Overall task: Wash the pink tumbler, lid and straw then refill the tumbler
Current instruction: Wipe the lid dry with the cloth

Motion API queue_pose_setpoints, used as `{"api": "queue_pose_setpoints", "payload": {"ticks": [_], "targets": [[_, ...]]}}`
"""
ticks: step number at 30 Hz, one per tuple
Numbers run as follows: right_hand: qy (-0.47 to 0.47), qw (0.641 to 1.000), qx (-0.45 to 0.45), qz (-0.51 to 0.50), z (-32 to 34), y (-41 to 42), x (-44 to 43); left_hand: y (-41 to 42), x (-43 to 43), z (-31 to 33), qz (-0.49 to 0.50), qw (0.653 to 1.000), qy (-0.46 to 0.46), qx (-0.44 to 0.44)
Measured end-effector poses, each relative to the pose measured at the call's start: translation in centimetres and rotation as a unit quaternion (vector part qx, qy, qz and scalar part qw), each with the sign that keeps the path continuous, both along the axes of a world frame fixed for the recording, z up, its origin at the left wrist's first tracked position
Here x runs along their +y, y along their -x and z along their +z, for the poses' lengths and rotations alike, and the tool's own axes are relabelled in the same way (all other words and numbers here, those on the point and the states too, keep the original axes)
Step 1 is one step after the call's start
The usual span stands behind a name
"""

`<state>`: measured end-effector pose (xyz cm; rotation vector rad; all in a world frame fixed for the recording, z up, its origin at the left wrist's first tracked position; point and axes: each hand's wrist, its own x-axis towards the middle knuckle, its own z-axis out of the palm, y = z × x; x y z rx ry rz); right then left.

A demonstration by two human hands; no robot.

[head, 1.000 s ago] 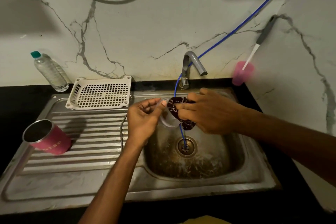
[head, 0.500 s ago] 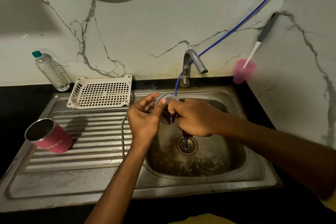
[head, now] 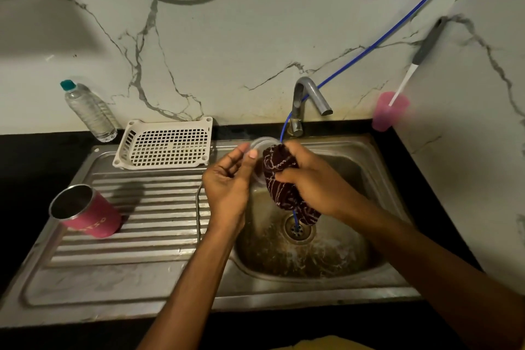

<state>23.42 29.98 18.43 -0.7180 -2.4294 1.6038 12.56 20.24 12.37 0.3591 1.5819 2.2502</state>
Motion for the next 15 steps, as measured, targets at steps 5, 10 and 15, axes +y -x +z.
{"api": "queue_pose_setpoints", "payload": {"ticks": [5,10,15], "targets": [[-0.162,0.983,0.052,0.069,-0.1,0.0,-0.4,0.5,-0.1,0.9,-0.030,0.998,0.024,0.055],[-0.223,0.946,-0.008,0.234,-0.7,-0.8,1.5,1.3,-1.1,0.3,-0.058,0.993,0.058,0.086],[-0.506,0.807,-0.030,0.302,0.2,-0.9,3.8,-0.9,-0.2,-0.6,-0.036,0.989,0.081,0.121]]}}
